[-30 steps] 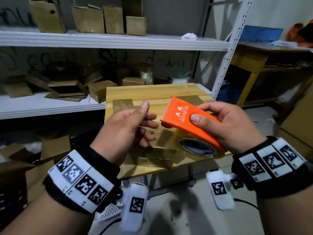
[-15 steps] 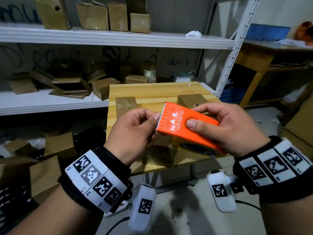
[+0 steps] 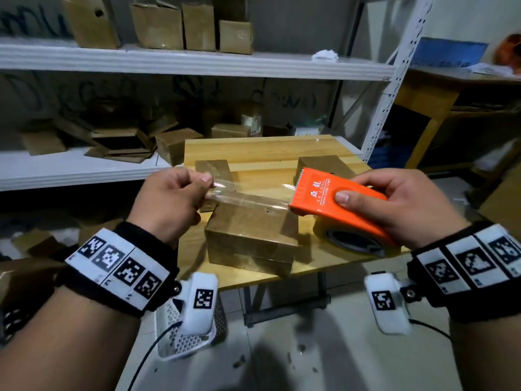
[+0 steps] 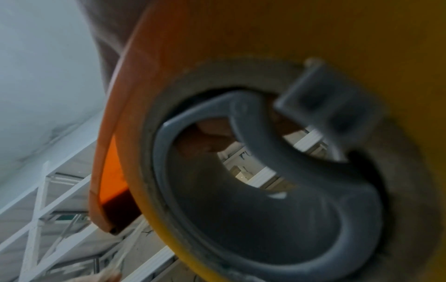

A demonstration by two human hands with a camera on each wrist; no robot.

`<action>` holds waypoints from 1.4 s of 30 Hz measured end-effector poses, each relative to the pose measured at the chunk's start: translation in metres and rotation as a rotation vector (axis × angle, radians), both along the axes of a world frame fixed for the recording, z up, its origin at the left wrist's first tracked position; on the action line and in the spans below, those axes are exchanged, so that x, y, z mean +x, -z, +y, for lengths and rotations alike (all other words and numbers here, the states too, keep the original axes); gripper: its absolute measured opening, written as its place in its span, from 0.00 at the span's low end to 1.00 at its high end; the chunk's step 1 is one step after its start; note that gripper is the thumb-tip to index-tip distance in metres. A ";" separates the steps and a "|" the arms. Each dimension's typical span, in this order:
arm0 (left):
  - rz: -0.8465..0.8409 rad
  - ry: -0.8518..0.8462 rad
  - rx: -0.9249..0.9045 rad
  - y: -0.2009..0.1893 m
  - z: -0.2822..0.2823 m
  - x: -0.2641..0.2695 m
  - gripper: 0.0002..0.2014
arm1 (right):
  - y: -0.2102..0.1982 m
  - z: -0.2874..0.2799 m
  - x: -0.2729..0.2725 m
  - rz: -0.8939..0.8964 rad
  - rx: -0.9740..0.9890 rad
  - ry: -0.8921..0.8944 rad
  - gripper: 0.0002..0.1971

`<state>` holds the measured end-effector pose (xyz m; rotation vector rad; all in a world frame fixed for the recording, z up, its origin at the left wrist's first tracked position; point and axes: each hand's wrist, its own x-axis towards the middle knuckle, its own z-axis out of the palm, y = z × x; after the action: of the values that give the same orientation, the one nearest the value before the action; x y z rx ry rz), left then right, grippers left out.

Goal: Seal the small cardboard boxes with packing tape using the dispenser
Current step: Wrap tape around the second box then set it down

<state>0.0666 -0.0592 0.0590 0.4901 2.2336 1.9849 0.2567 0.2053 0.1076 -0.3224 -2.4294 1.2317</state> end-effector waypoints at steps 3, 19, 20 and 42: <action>-0.029 0.028 -0.001 -0.001 0.004 -0.002 0.14 | 0.004 0.000 -0.005 -0.011 -0.004 0.007 0.21; -0.230 0.005 0.020 0.021 0.001 -0.040 0.11 | 0.013 0.019 -0.018 -0.141 -0.090 0.110 0.18; -0.241 0.006 0.009 0.024 0.002 -0.043 0.11 | 0.013 0.019 -0.020 -0.153 -0.090 0.117 0.17; -0.449 0.076 -0.093 0.049 0.019 -0.024 0.11 | 0.033 0.020 -0.035 -0.353 -0.242 0.118 0.17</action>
<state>0.0424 -0.0406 0.0104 0.1002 1.9815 1.7331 0.2221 0.2258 0.0741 -0.8028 -2.4988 1.5245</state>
